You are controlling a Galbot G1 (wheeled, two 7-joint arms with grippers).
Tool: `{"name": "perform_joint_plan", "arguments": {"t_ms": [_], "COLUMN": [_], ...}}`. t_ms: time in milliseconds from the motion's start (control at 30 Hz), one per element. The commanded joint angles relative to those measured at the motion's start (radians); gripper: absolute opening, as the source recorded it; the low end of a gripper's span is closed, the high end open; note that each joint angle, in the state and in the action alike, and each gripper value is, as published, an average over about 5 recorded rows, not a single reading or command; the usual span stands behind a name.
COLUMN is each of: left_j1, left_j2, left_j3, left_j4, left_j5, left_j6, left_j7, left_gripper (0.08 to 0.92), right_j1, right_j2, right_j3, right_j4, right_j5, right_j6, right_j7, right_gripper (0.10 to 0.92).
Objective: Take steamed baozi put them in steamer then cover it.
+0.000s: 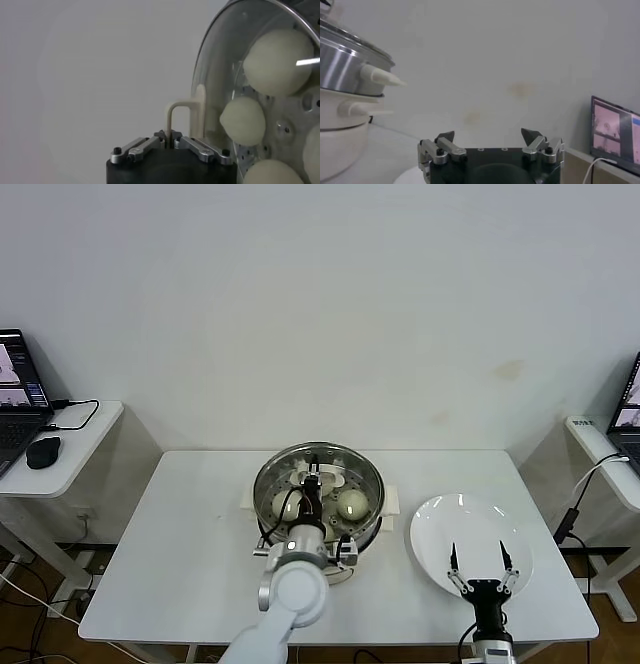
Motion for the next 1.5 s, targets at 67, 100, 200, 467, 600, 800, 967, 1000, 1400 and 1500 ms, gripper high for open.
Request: {"name": "perform_joint_plan", "arguments": {"t_ms": [67, 100, 200, 467, 600, 800, 967, 1000, 1400, 1500], "left_j1": [-0.001, -0.001, -0.001, 0.012, 0.017, 0.035, 0.073, 0.084, 0.376, 0.51], "left_j2": [-0.015, -0.016, -0.017, -0.022, -0.028, -0.018, 0.022, 0.035, 0.207, 0.232], "left_j3": [0.001, 0.001, 0.001, 0.0, -0.002, -0.005, -0.01, -0.011, -0.134, -0.204], "left_j4": [0.021, 0.024, 0.028, 0.025, 0.021, -0.019, -0.095, -0.113, -0.468, -0.549], "left_j5": [0.028, 0.027, 0.024, 0.009, -0.023, -0.057, -0.1, -0.112, -0.368, -0.577], "left_j6": [-0.005, -0.005, -0.005, -0.004, -0.001, 0.002, 0.003, 0.002, -0.067, -0.112], "left_j7": [-0.004, -0.005, -0.005, -0.011, -0.03, -0.041, -0.054, -0.058, -0.2, -0.321], "left_gripper": [0.128, 0.128, 0.128, 0.128, 0.128, 0.186, 0.324, 0.358, 0.705, 0.78], "right_j1": [0.001, 0.001, 0.001, 0.002, 0.001, 0.0, -0.005, -0.006, -0.034, -0.048], "right_j2": [-0.001, -0.001, -0.002, -0.005, -0.005, -0.006, -0.006, -0.006, -0.017, -0.029], "right_j3": [-0.001, -0.002, -0.002, -0.003, -0.005, -0.006, -0.006, -0.006, -0.007, -0.008], "right_j4": [-0.003, -0.005, -0.01, -0.011, -0.012, -0.011, -0.008, -0.008, 0.006, 0.015], "right_j5": [0.001, 0.002, 0.006, 0.012, 0.012, 0.011, 0.01, 0.01, 0.015, 0.033], "right_j6": [0.001, 0.002, 0.003, 0.003, 0.003, 0.003, 0.003, 0.002, 0.005, 0.006], "right_j7": [-0.001, -0.002, -0.003, -0.006, -0.007, -0.009, -0.011, -0.011, -0.016, -0.023], "right_gripper": [0.823, 0.822, 0.823, 0.823, 0.823, 0.823, 0.823, 0.823, 0.822, 0.823]}}
